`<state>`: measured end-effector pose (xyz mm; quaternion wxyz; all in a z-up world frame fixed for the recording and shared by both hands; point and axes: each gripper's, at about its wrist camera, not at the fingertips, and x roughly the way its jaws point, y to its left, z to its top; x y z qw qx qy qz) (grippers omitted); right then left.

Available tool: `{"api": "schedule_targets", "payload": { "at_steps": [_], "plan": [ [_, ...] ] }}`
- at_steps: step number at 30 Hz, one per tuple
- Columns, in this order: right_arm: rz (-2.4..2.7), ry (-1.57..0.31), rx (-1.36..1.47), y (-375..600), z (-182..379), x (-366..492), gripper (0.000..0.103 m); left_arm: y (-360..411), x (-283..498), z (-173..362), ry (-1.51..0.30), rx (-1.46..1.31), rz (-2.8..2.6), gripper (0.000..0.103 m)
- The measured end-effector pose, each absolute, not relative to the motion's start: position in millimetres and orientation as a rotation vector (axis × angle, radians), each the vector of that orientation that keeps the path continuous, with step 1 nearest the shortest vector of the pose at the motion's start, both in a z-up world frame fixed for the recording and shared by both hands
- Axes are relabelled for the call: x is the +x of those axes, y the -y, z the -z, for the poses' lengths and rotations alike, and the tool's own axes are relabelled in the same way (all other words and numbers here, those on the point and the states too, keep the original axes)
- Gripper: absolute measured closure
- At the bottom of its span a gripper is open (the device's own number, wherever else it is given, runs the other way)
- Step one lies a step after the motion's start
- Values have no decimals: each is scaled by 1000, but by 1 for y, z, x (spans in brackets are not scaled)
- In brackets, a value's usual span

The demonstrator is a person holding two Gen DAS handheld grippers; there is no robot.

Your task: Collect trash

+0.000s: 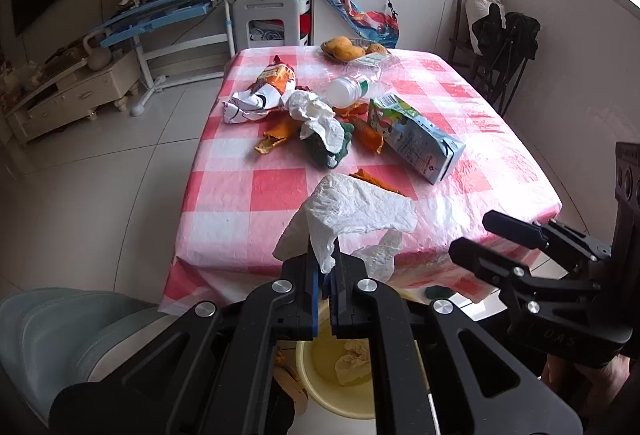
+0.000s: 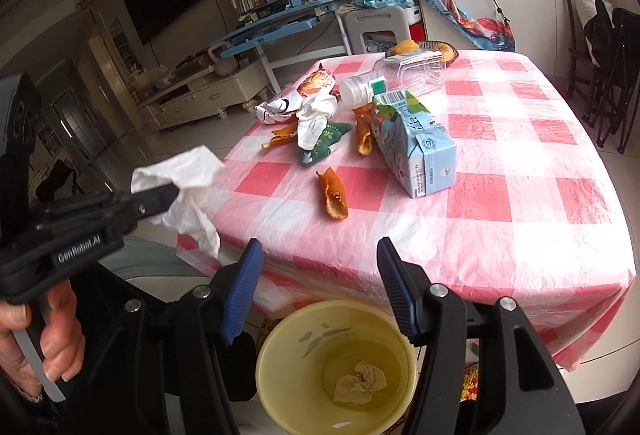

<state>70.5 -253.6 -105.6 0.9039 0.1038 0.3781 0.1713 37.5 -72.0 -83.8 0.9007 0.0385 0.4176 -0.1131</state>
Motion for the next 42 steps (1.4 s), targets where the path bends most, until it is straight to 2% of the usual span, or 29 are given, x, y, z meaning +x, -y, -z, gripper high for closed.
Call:
{"api": "schedule_targets", "payload": {
  "at_steps": [10, 12, 14, 16, 24, 29, 42],
  "plan": [
    [-337, -762, 269, 266, 103, 69, 44, 94, 17, 124, -1038, 89, 327, 98],
    [-333, -762, 280, 269, 103, 69, 44, 97, 15, 131, -1075, 87, 342, 91],
    [-329, -761, 288, 272, 103, 69, 44, 95, 15, 132, -1080, 79, 329, 67],
    [-324, -760, 295, 274, 104, 68, 44, 90, 15, 129, -1068, 51, 322, 58],
    [-319, -763, 286, 276, 105, 67, 44, 77, 18, 119, -1023, -12, 301, 53],
    [-323, -769, 256, 270, 107, 67, 44, 62, 17, 105, -941, -81, 257, 44],
    [-374, -819, 115, 223, 118, 115, 44, 32, 42, 78, -838, -154, 161, 44]
  ]
}}
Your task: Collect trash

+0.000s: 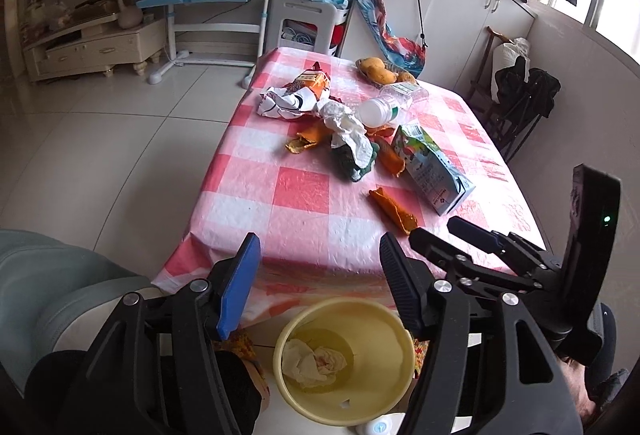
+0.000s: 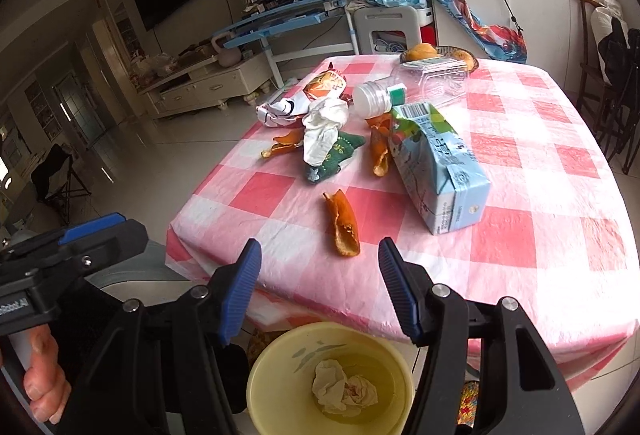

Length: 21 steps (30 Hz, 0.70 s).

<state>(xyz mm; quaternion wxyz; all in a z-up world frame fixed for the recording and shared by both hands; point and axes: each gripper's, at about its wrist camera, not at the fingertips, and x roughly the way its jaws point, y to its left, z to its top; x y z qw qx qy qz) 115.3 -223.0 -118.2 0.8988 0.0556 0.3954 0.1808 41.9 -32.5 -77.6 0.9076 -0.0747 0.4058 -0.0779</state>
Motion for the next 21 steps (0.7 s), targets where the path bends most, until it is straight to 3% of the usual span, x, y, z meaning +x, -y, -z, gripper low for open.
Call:
{"api": "schedule_targets", "payload": {
  "at_steps": [7, 14, 17, 21],
  "plan": [
    [-372, -867, 50, 206, 136, 141, 53, 23, 81, 72, -849, -204, 161, 44],
    [-357, -888, 47, 208, 145, 152, 70, 42, 138, 77, -887, -184, 196, 43],
    [-356, -886, 58, 210, 146, 154, 83, 56, 169, 83, -915, -169, 213, 43],
    [-366, -876, 86, 215, 142, 153, 85, 73, 214, 102, -973, -143, 207, 43]
  ]
}}
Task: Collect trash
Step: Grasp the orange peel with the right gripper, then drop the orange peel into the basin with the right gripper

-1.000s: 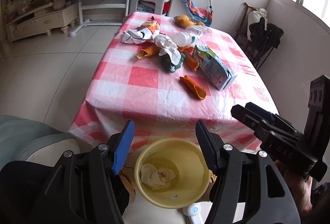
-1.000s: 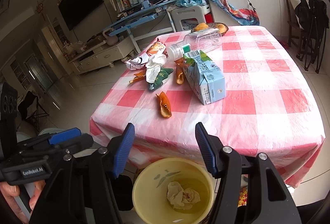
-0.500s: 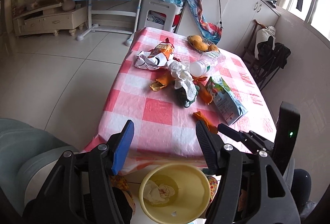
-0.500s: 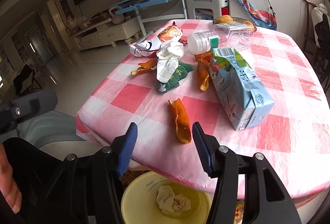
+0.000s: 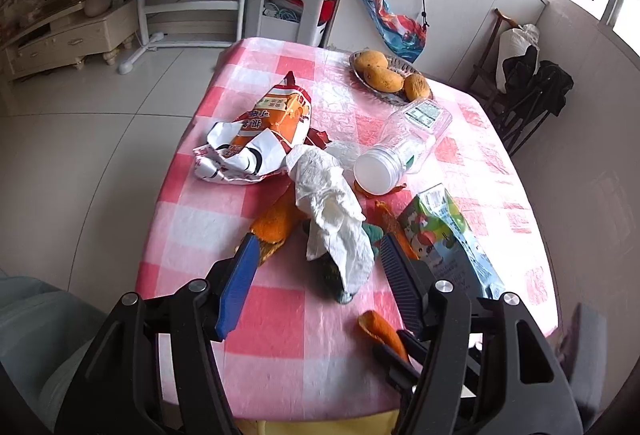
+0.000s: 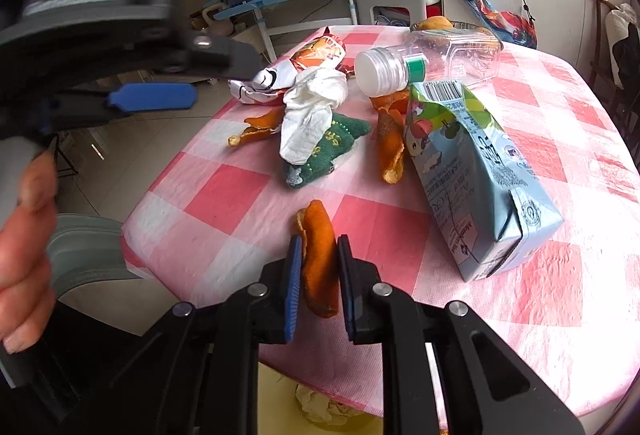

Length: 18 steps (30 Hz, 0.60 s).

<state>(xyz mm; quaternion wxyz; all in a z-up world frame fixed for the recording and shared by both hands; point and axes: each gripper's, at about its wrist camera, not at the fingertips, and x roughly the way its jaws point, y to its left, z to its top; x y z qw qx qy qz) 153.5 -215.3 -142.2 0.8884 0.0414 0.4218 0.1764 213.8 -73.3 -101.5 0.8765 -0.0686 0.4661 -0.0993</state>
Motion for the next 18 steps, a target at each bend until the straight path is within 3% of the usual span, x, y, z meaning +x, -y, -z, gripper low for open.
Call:
{"api": "schedule_targets", "payload": {
  "at_steps": [6, 7, 8, 11, 18],
  "plan": [
    [-384, -876, 140, 224, 136, 153, 85, 93, 257, 127, -1024, -90, 182, 44],
    [-387, -878, 148, 226, 136, 153, 85, 95, 261, 128, -1025, -82, 186, 54],
    [-390, -879, 156, 227, 136, 154, 85, 98, 265, 131, -1035, -76, 197, 72],
    [-395, -876, 173, 228, 133, 156, 85, 101, 269, 134, -1032, -71, 219, 95],
    [-407, -845, 199, 234, 121, 147, 86, 78, 241, 98, -929, -176, 290, 97]
  ]
}}
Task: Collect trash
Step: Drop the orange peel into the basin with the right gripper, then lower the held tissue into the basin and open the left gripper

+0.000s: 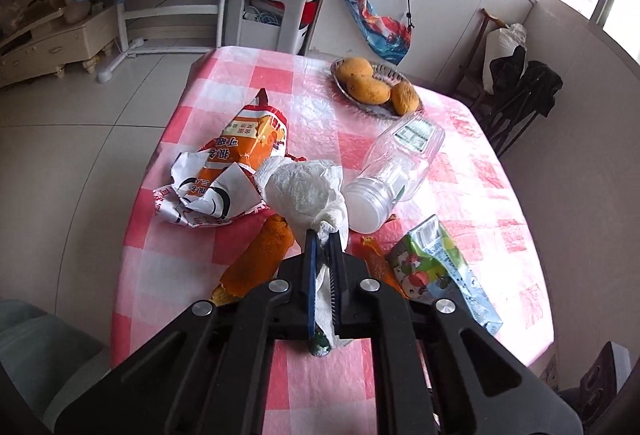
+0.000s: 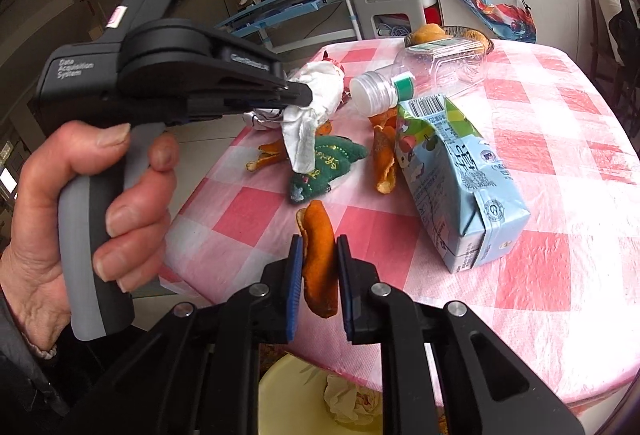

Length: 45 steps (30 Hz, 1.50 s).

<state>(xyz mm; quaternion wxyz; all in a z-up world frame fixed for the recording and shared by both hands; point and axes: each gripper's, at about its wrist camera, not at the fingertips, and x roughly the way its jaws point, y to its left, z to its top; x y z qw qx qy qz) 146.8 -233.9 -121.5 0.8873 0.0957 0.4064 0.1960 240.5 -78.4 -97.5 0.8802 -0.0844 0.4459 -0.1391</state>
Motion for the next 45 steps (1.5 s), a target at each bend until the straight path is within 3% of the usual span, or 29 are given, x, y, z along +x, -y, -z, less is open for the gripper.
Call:
{"api": "schedule_targets", "payload": {
  "at_steps": [10, 26, 36, 39, 43, 45],
  "plan": [
    [-441, -821, 213, 237, 108, 110, 86, 35, 173, 71, -841, -300, 323, 97],
    [-436, -835, 203, 243, 110, 68, 85, 49, 96, 72, -807, -128, 286, 97],
    [-447, -957, 162, 233, 135, 51, 84, 52, 72, 69, -785, -76, 269, 97],
    [-424, -962, 174, 237, 137, 48, 70, 52, 65, 72, -796, -77, 269, 97],
    [-371, -904, 227, 256, 126, 50, 64, 54, 55, 79, -822, -73, 272, 97],
    [-324, -846, 264, 272, 114, 52, 55, 56, 49, 84, -843, -73, 279, 97]
  ]
}}
